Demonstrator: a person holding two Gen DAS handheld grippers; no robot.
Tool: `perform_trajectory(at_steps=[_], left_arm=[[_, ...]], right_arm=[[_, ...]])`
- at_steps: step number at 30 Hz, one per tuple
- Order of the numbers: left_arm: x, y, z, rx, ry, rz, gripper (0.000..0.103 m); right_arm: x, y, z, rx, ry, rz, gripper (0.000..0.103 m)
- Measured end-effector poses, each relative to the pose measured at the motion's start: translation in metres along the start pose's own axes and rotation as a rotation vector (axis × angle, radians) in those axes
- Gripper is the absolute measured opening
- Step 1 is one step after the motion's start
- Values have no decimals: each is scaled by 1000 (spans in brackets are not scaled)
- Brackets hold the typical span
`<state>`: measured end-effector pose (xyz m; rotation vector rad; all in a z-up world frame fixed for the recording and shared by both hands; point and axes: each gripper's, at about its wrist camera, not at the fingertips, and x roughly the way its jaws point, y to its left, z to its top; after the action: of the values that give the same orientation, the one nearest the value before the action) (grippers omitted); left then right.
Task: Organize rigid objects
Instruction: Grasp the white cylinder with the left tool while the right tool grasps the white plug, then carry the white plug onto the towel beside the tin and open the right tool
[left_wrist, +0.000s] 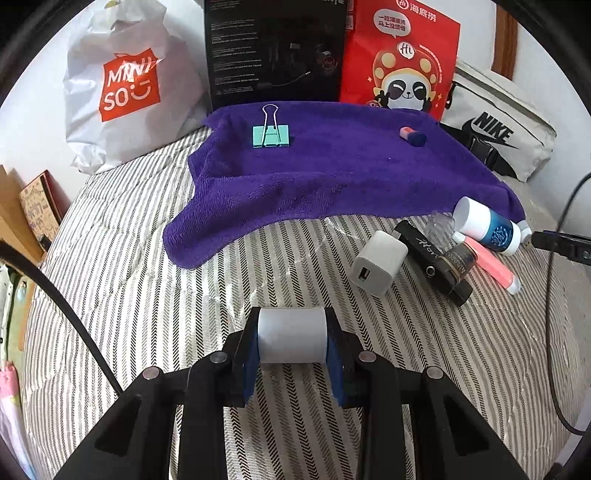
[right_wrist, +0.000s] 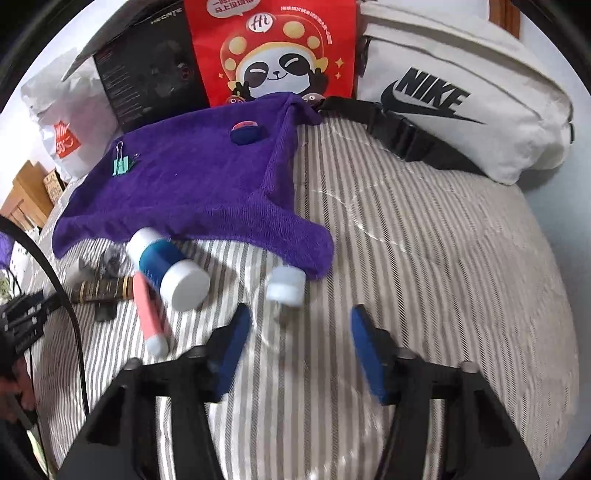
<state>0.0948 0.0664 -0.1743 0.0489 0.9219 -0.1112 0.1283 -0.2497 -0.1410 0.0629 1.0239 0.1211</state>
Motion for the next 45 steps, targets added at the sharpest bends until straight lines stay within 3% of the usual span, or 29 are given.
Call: perform_trajectory(at_steps=[4,6,8,9,11,22,29,45], left_arm=[[0,2,2,-7,4,-4,30],[0,2,3,-4,6,-5,30],[0,3,3,-6,7,-8,30],[1,3,3,-6,6,-8,30],[1,2,3,-4,3,-7,30],[1,2,2,-19,-10,1,30],[-3,19,8,-116,22,-95,30],[-39,30,27,-155,-48,-42,30]], right_arm=[[15,5,10,12,-7,1,46],[20,7,11,9,-2,6,40],[26,12,12,-9,4,4,25],[27,15,11,-26,4,-19,23],[26,22,8,-74,-3,-64,23],[25,17,4,-85,12,-38,24],[15,11,6,-35,32,18,23],[-28,24,26,-81,-53,108,23]])
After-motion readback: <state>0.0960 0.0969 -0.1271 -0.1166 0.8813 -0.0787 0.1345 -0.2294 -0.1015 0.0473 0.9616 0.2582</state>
